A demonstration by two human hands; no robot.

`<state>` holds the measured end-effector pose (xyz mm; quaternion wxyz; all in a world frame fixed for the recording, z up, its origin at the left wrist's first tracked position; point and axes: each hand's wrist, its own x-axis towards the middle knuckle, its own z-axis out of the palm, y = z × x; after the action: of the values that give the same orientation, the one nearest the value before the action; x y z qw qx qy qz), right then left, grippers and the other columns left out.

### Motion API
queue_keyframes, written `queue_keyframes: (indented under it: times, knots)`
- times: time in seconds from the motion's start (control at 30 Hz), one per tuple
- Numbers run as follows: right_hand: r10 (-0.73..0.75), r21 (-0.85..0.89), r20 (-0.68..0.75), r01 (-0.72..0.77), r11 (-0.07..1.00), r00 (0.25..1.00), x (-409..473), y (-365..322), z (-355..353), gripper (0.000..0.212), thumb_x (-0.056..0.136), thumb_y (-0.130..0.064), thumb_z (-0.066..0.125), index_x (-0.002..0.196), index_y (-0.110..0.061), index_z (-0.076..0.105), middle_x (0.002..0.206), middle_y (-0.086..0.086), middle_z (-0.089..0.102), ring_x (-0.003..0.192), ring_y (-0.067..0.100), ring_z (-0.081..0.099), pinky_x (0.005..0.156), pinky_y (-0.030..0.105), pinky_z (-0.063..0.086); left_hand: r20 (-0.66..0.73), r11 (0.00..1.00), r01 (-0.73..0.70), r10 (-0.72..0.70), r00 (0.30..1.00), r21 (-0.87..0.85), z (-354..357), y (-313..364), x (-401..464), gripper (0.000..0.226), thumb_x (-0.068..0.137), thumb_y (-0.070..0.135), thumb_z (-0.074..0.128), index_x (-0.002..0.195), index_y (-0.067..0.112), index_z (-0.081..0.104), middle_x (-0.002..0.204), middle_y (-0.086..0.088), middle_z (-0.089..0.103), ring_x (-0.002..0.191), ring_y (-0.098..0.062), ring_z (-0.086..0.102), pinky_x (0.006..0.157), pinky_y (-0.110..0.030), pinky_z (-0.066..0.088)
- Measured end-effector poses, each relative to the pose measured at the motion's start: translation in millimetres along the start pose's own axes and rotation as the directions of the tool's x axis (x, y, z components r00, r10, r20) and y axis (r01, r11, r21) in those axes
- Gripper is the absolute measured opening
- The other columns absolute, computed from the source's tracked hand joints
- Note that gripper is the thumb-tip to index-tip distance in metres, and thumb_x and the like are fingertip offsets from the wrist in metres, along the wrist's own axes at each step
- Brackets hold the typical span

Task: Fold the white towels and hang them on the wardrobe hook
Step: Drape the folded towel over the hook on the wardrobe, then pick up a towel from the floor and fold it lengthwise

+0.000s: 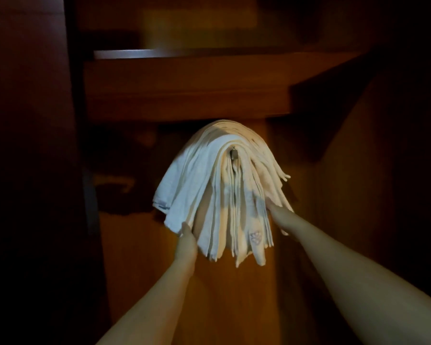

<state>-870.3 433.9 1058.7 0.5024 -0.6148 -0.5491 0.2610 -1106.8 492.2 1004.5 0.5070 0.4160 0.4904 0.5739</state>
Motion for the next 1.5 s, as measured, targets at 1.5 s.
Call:
queue_keyframes:
  times: [1.5]
  knots:
    - [0.817,-0.222,-0.223,-0.844,0.489,0.532,-547,556,-281,0.049,0.101,-0.034,0.056,0.146,-0.015,0.048,0.150,0.004,0.045,0.137,0.023,0.044,0.110,0.032,0.033,0.707,0.476,-0.556,-0.624,0.332,0.681,347,-511,-431,0.040,0.102,0.038,0.051,0.135,0.016,0.059,0.136,-0.003,0.059,0.124,-0.022,0.054,0.097,-0.030,0.041]
